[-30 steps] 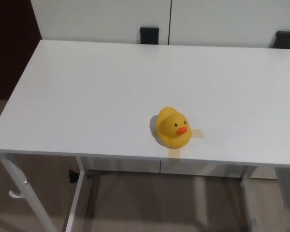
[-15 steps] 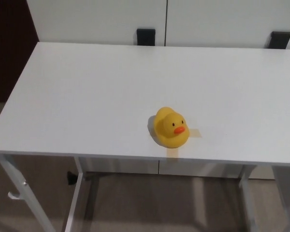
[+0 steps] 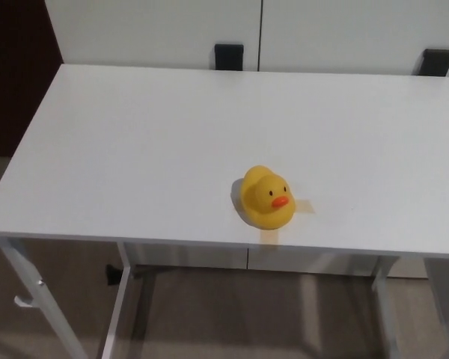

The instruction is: The robot uses its right hand to push the yellow duck toy to the center of the white desk.

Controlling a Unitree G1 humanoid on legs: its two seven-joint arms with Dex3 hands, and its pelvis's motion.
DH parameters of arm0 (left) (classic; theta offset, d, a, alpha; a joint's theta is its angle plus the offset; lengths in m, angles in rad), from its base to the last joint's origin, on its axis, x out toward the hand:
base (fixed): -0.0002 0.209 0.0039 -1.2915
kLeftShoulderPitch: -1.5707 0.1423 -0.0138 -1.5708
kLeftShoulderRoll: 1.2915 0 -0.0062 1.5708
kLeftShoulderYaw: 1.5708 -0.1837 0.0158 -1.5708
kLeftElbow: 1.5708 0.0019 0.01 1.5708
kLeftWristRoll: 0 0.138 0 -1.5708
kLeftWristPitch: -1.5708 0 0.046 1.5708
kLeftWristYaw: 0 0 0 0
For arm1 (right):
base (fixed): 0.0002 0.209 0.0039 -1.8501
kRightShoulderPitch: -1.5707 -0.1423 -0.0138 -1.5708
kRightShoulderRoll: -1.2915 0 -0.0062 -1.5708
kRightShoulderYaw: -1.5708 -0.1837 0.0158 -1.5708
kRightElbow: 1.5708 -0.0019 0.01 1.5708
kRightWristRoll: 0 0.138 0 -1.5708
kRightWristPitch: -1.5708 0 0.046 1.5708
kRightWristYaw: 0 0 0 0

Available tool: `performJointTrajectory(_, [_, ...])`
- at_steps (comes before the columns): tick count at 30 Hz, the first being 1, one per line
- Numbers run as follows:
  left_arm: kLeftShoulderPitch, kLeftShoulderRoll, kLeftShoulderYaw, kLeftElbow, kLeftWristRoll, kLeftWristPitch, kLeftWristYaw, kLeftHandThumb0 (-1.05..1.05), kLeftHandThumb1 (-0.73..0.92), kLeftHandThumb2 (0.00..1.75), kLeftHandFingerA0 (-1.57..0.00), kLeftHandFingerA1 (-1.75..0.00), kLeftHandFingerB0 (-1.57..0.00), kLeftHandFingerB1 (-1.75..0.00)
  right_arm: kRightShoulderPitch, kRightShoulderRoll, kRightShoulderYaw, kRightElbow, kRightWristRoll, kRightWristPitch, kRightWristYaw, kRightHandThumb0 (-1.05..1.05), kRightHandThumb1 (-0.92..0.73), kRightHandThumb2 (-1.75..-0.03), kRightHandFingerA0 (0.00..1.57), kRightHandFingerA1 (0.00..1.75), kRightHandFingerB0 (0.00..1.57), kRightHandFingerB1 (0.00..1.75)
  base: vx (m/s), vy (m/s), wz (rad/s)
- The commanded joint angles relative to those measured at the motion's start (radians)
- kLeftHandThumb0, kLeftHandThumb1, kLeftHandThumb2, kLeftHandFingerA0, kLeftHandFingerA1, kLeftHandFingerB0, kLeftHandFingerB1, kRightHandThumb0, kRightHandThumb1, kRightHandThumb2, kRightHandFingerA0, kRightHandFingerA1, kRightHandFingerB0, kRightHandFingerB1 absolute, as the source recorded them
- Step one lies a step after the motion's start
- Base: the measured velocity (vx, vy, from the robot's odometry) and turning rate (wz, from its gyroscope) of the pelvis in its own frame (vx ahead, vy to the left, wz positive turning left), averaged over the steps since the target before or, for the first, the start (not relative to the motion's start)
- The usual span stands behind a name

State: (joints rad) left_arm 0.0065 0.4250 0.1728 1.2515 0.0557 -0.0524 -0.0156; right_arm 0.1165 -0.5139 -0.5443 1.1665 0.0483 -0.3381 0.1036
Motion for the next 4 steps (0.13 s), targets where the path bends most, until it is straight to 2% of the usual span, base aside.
performJointTrajectory(1, [-0.011, 0.022, 0.004, -0.006, -0.008, -0.005, -0.001, 0.66, -0.31, 1.67, -1.27, -1.04, -1.23, -1.02, -0.005, -0.033, 0.039, 0.008, 0.004, -0.062, 0.025, -0.08, -0.23, -1.2, 1.04, 0.53, 0.93, 0.55, 0.0, 0.0, 0.0])
performJointTrajectory(4, [-0.01, 0.024, 0.003, -0.007, -0.006, -0.007, -0.002, 0.66, -0.31, 1.67, -1.27, -1.04, -1.23, -1.02, -0.005, -0.033, 0.046, 0.01, 0.01, -0.068, 0.032, -0.08, -0.23, -1.2, 1.04, 0.53, 0.93, 0.55, 0.0, 0.0, 0.0])
